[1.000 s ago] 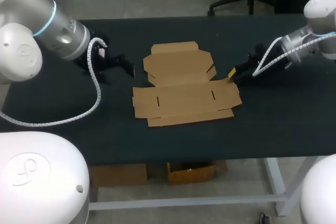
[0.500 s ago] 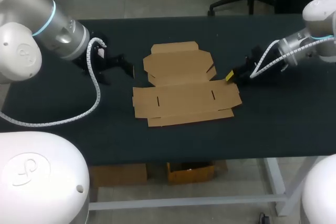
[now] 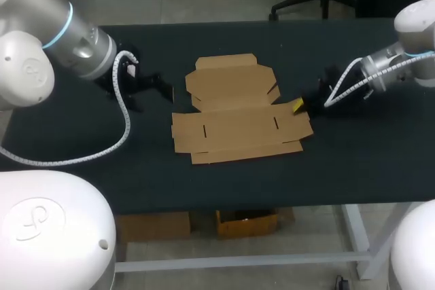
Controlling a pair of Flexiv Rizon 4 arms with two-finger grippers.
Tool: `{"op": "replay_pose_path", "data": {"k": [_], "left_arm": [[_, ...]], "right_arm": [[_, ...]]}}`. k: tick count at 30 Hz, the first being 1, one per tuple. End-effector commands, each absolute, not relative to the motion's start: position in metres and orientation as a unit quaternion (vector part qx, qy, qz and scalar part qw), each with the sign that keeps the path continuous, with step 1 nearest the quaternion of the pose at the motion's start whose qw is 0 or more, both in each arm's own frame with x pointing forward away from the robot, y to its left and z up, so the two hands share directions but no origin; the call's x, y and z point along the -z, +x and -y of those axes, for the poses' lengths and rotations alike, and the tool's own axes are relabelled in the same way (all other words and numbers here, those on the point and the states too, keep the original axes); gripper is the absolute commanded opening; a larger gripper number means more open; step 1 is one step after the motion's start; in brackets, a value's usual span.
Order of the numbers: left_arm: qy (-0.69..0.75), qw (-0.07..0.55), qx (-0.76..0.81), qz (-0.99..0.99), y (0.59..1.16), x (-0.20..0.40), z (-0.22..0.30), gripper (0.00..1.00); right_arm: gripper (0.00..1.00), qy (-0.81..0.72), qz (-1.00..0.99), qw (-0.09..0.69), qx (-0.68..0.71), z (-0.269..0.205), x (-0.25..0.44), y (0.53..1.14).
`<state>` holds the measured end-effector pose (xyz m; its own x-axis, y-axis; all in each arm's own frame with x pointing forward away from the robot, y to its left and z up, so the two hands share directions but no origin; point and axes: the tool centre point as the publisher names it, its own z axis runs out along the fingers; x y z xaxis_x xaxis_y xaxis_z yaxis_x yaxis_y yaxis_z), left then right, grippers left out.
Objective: Assemble the packaging by folding the flat box into shape, placing the metal phone stand inside, and closing the box properly
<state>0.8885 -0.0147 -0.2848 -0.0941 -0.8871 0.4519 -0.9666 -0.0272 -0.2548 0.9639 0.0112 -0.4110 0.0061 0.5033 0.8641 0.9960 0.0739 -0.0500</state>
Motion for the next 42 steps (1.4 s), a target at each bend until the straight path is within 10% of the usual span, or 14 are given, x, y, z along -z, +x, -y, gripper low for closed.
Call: {"op": "replay_pose_path", "data": {"k": [1,42], "left_arm": [[0.669,0.075,-0.258,0.693,0.885,0.285,0.015,1.0],[0.658,0.111,-0.24,0.705,0.858,0.276,0.015,1.0]], "right_arm": [[0.0,-0.6,0.624,0.377,0.327,-0.011,0.412,0.959],[0.0,-0.591,0.615,0.366,0.372,-0.006,0.406,0.89]]}}
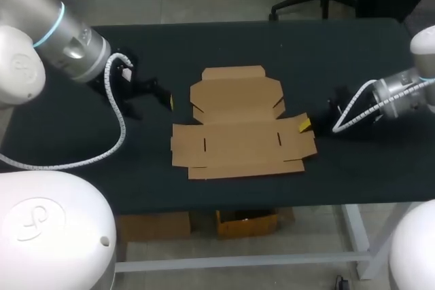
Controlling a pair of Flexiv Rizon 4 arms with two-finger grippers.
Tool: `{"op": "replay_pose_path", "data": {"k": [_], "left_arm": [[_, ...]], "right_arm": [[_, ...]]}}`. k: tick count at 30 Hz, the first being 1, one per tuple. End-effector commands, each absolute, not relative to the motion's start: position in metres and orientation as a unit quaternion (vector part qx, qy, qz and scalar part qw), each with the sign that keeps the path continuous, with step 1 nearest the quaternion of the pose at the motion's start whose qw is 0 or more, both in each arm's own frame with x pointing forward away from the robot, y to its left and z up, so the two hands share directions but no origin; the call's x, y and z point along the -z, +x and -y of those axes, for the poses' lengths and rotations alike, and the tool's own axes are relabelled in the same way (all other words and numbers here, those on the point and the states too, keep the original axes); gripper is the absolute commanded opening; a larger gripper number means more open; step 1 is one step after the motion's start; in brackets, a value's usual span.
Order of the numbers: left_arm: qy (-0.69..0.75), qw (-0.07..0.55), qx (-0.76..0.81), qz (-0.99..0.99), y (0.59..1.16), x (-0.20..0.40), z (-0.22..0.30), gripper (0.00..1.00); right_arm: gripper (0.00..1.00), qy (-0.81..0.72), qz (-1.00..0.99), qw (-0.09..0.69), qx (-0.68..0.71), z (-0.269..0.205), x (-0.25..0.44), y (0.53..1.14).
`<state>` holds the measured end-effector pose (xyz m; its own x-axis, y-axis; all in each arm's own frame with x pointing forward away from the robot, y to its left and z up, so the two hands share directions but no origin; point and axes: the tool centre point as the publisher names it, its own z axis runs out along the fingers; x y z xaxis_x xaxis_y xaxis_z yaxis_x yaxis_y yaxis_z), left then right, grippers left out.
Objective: Assemble the packaging by folding the flat box into shape, placing the metal phone stand inside, and closing the box properly
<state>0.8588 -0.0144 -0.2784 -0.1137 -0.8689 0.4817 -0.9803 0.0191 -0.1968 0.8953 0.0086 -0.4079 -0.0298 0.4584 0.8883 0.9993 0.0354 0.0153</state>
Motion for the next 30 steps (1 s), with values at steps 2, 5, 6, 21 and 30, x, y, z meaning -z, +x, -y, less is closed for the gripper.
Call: {"op": "replay_pose_path", "data": {"k": [2,5,6,21,30], "left_arm": [[0.659,0.112,-0.238,0.705,0.8577,0.2764,0.0156,1.0],[0.66,0.112,-0.237,0.704,0.8577,0.2771,0.0164,1.0],[0.66,0.112,-0.237,0.704,0.8576,0.2771,0.0167,1.0],[0.662,0.111,-0.234,0.703,0.8579,0.2767,0.0192,1.0],[0.663,0.113,-0.234,0.702,0.8595,0.279,0.0175,1.0]], "right_arm": [[0.0,-0.59,0.616,0.367,0.373,-0.0061,0.4066,0.8897],[0.0,-0.582,0.617,0.372,0.377,-0.0051,0.4071,0.8908],[0.0,-0.583,0.617,0.372,0.376,-0.005,0.4071,0.8909],[0.0,-0.584,0.614,0.375,0.375,-0.0029,0.4118,0.8926],[0.0,-0.589,0.612,0.371,0.375,-0.0035,0.4107,0.8867]]}}
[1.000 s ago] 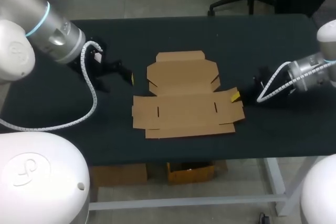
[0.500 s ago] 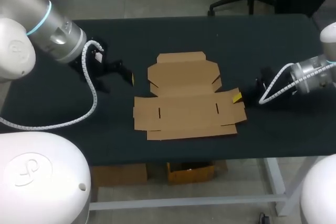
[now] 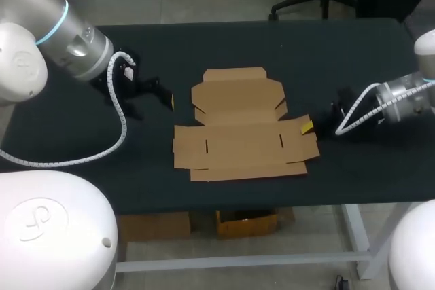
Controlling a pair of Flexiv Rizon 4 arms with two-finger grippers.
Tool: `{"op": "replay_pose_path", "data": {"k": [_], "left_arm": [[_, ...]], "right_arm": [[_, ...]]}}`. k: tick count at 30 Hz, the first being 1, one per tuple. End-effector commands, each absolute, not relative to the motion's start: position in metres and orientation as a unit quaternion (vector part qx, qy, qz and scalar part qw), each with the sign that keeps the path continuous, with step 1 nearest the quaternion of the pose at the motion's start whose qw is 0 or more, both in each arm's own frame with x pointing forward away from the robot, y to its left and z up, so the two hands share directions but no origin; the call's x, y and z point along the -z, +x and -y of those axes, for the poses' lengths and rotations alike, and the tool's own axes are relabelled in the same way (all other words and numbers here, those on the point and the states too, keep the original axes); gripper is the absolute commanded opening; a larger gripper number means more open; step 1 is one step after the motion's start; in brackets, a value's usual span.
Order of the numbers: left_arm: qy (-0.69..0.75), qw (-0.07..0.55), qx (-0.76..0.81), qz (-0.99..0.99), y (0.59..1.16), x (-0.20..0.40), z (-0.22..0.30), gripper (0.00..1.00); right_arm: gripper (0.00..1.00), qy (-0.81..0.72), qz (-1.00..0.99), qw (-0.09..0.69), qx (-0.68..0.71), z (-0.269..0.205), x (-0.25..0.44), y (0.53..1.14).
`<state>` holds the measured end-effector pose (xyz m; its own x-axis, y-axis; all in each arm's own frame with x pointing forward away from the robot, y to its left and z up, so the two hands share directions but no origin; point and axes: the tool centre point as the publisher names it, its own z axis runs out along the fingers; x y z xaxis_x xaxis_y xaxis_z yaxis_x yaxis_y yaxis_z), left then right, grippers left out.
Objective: Assemble the packaging by folding the flat box into shape, placing the metal phone stand inside, and closing the box properly
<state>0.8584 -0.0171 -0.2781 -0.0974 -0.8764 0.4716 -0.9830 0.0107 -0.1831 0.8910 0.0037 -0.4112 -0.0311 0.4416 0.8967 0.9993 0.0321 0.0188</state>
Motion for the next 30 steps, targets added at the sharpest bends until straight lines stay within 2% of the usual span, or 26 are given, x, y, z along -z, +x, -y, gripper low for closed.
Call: {"op": "replay_pose_path", "data": {"k": [1,17,18,19,20,21,24,30], "left_arm": [[0.663,0.113,-0.234,0.702,0.86,0.279,0.017,1.0],[0.665,0.114,-0.235,0.699,0.859,0.28,0.014,1.0],[0.665,0.114,-0.235,0.699,0.859,0.28,0.014,1.0],[0.665,0.114,-0.234,0.699,0.859,0.28,0.014,1.0],[0.665,0.114,-0.234,0.699,0.859,0.28,0.013,1.0],[0.665,0.114,-0.235,0.699,0.859,0.28,0.013,1.0],[0.665,0.113,-0.235,0.7,0.859,0.278,0.013,1.0],[0.665,0.108,-0.235,0.7,0.857,0.276,0.013,1.0]], "right_arm": [[0.0,-0.589,0.612,0.371,0.376,-0.003,0.411,0.887],[0.0,-0.591,0.609,0.371,0.375,-0.005,0.412,0.886],[0.08,-0.591,0.609,0.372,0.376,-0.005,0.412,0.886],[0.22,-0.591,0.609,0.372,0.376,-0.005,0.412,0.886],[0.3,-0.592,0.608,0.372,0.376,-0.005,0.412,0.886],[0.43,-0.592,0.608,0.372,0.376,-0.005,0.411,0.886],[0.48,-0.593,0.608,0.371,0.376,-0.004,0.407,0.884],[0.53,-0.607,0.608,0.362,0.361,0.003,0.398,0.878]]}}
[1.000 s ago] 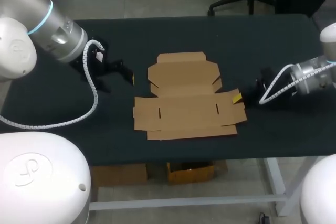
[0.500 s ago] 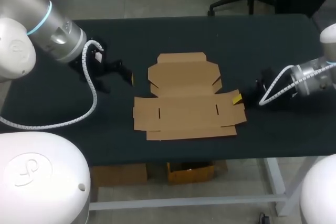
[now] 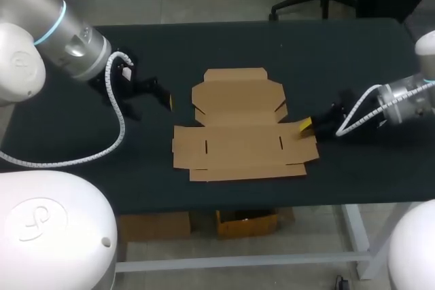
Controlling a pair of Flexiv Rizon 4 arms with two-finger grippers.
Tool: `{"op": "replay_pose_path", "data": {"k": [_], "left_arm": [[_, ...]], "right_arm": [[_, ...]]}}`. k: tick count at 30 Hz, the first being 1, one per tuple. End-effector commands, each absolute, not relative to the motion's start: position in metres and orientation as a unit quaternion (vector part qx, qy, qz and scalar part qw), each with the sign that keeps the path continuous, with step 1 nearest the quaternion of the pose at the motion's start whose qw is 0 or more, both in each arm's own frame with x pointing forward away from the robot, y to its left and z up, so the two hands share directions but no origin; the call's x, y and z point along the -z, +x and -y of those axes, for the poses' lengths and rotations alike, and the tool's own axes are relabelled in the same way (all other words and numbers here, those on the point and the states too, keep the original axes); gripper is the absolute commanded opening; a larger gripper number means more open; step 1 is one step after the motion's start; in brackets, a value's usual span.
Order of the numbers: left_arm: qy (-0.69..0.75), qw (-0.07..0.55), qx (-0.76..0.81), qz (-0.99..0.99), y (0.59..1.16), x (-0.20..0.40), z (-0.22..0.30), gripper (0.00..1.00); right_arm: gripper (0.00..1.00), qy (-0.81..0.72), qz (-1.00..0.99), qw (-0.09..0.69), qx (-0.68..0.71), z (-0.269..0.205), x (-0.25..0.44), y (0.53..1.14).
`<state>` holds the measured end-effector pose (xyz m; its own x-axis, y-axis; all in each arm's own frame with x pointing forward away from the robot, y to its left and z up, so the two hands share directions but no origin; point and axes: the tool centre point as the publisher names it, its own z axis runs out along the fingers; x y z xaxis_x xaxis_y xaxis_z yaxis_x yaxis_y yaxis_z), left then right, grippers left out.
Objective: Assemble the packaging by folding the flat box into shape, placing the metal phone stand inside, and closing the box properly
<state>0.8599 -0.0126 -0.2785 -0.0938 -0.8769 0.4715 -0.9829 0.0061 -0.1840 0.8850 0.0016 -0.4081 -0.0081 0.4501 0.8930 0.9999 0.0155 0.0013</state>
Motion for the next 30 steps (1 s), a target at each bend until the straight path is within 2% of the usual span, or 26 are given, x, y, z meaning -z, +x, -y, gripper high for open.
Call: {"op": "replay_pose_path", "data": {"k": [1,17,30], "left_arm": [[0.665,0.107,-0.235,0.7,0.857,0.276,0.012,1.0],[0.667,0.1,-0.232,0.701,0.854,0.273,0.011,1.0],[0.664,0.092,-0.206,0.713,0.844,0.268,0.006,1.0]], "right_arm": [[0.53,-0.609,0.608,0.36,0.36,0.005,0.396,0.876],[0.47,-0.637,0.614,0.323,0.336,0.023,0.365,0.861],[0.46,-0.649,0.618,0.308,0.321,0.039,0.348,0.851]]}}
